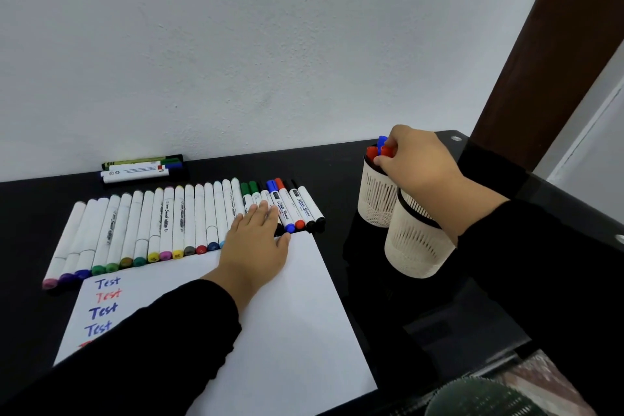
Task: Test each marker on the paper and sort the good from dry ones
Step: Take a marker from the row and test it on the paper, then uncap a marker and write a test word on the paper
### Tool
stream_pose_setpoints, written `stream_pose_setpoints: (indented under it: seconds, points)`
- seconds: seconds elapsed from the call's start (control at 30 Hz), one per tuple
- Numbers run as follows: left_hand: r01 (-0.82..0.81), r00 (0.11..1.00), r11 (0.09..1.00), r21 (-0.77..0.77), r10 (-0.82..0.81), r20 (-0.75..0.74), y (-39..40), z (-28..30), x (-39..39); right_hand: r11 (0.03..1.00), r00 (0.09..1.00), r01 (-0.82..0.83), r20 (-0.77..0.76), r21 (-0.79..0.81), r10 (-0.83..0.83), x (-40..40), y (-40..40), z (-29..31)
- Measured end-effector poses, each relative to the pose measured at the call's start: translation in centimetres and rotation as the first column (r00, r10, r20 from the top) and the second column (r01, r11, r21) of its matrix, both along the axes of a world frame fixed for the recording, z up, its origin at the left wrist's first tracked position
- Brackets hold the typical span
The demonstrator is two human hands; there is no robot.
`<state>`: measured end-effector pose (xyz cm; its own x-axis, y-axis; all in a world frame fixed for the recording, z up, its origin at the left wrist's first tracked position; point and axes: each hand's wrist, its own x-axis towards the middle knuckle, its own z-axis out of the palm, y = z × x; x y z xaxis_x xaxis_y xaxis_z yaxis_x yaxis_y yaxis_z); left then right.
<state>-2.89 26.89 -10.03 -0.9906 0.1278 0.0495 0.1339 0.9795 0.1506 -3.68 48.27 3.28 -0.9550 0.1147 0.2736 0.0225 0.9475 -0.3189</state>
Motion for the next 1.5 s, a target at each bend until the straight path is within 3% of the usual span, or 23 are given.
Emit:
stream_pose_setpoints:
  seconds: [0.23,0.47,0.67,0.87,1.2,1.5]
  points:
    - [0.011,0.999,1.0,0.022,-0.011,0.039,-0.2,0.3,0.0,0.999,1.0,0.001,-0.011,0.04,0.0,0.2,0.0,-0.3]
    - [-0.009,0.997,0.987,0.159,-0.003,0.072,-0.4,1.4,0.1,0.997,1.0,-0.022,-0.009,0.07,0.023,0.8,-0.2,0.3]
    - [-0.008,1.0,0.982,0.19,0.003,0.026,-2.1,2.2,1.0,0.985,0.995,-0.097,-0.013,0.14,0.1,1.9,-2.1,1.5]
    - [-0.051,0.998,0.988,0.147,0.045,0.044,-7.3,3.2,1.9,0.937,0.966,-0.256,0.013,0.236,0.26,2.6,-7.5,2.3]
    - [-0.197,0.98,0.98,-0.017,0.198,0.021,-18.2,3.3,1.7,0.814,0.841,-0.532,0.032,0.236,0.54,-2.2,-19.5,-0.9]
    - [-0.145,0.989,0.989,-0.017,0.145,0.026,-22.7,1.4,1.6,0.749,0.771,-0.633,0.076,0.198,0.632,-10.0,-28.2,-6.3]
